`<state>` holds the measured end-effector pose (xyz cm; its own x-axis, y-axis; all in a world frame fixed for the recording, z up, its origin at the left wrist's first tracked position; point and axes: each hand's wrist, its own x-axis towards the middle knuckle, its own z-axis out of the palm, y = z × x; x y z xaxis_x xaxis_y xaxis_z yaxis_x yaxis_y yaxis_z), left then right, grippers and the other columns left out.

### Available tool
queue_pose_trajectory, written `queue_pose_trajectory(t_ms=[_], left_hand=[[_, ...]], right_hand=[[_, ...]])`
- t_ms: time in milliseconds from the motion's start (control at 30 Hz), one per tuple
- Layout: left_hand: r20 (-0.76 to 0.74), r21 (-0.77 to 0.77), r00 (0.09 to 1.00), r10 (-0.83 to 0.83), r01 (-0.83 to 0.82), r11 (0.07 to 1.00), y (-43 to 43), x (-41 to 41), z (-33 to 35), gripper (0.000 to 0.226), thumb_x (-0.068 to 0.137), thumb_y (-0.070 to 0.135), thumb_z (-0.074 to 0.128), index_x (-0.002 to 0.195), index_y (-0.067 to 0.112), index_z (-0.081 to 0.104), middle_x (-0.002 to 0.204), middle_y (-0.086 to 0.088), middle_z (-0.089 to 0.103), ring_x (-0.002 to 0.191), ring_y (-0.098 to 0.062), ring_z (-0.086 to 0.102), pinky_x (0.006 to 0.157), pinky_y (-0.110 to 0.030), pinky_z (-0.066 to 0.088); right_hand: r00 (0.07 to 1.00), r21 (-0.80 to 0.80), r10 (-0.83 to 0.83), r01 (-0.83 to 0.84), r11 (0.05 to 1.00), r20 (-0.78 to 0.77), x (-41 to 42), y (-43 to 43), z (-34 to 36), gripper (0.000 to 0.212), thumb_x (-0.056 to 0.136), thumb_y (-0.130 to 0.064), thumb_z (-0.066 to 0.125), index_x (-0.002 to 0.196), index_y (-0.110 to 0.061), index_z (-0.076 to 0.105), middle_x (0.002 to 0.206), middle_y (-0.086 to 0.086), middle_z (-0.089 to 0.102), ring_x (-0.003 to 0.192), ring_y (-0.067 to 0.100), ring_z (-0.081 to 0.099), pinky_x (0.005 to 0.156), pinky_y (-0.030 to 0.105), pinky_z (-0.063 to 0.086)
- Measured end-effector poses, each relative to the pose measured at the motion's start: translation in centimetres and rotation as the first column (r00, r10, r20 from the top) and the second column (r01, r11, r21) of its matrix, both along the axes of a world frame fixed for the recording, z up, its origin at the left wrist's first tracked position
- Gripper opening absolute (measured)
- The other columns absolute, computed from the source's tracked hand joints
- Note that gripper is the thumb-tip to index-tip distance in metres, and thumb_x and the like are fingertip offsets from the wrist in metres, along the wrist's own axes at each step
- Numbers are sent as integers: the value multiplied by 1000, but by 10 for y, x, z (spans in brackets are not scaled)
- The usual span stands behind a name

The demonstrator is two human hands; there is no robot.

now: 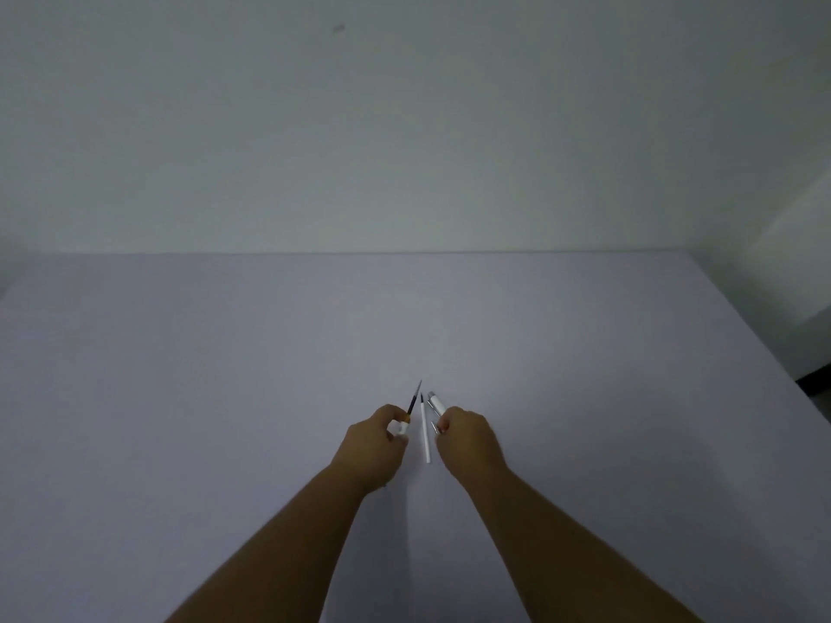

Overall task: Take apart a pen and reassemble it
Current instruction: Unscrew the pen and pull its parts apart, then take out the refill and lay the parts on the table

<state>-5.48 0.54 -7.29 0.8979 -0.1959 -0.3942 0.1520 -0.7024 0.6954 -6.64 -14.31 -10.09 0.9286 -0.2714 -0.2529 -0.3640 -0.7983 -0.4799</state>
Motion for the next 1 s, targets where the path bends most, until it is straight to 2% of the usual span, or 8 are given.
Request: queue_pose_trajectory(t_ms=[100, 300, 500, 667, 733, 800, 833, 1000], left_hand=[[-24, 11, 1000, -13, 13, 1000, 1, 1, -7, 26, 93, 21, 47, 118, 24, 52, 85, -15, 62, 61, -15, 51, 50, -21, 48], [-32, -1, 999, -38, 38, 999, 0, 3, -10, 26, 93, 21, 48, 118, 24, 52, 72, -1, 53, 55, -10, 50, 46, -18, 45], [-26, -2, 998, -65, 65, 998, -3, 4, -8, 27, 93, 22, 47, 120, 24, 51, 78, -3, 55, 57, -10, 51, 47, -16, 44], [-21, -17, 998, -65, 65, 998, -4, 4, -2, 25, 93, 21, 48, 118, 24, 52, 69, 1, 53, 55, -9, 49, 45, -16, 41], [-9, -19, 998, -65, 65, 998, -5, 5, 1, 24, 93, 21, 48, 117, 24, 53, 72, -1, 52, 55, -9, 48, 46, -17, 41], [-2, -29, 998, -68, 68, 997, -8, 6, 5, 24, 94, 22, 47, 117, 23, 53, 72, -2, 53, 54, -10, 48, 45, -17, 42], [-1, -37, 997, -71, 71, 997, -9, 6, 7, 24, 94, 22, 48, 117, 23, 53, 72, -2, 53, 54, -10, 49, 45, -17, 43], [1, -50, 995, -96, 96, 994, -16, 5, 12, 25, 93, 21, 48, 118, 22, 53, 73, 0, 57, 53, -10, 49, 44, -16, 43]], right_hand=[[1000, -33, 26, -25, 999, 14, 0, 2, -8, 21, 89, -9, 49, 101, -8, 65, 104, 14, 66, 96, 29, 63, 76, 29, 49], [998, -48, 48, -46, 998, 28, -1, 3, -11, 20, 89, -10, 46, 100, -6, 62, 101, 14, 65, 93, 30, 63, 76, 33, 51], [998, -36, 46, -45, 998, 37, -2, 3, -10, 19, 90, -15, 48, 99, -6, 63, 100, 15, 65, 92, 30, 62, 76, 33, 51], [996, -13, -41, 42, 999, 76, 0, 1, 4, 23, 91, -20, 47, 95, -5, 64, 95, 14, 67, 86, 28, 62, 71, 33, 48], [979, 208, -189, 171, 963, 73, 6, -2, 13, 22, 90, -21, 51, 88, -6, 67, 87, 11, 69, 75, 22, 58, 66, 30, 46], [947, 575, -316, 292, 764, -61, 14, -6, 24, 15, 86, -20, 58, 82, -11, 68, 78, 5, 67, 68, 17, 55, 63, 27, 45], [939, 675, -316, 320, 665, -134, 16, -7, 29, 11, 85, -19, 60, 81, -13, 68, 73, 1, 64, 64, 14, 53, 60, 25, 45], [953, 700, -247, 298, 649, -176, 21, -9, 34, 8, 83, -19, 64, 76, -17, 68, 66, -2, 62, 60, 10, 52, 57, 22, 44]])
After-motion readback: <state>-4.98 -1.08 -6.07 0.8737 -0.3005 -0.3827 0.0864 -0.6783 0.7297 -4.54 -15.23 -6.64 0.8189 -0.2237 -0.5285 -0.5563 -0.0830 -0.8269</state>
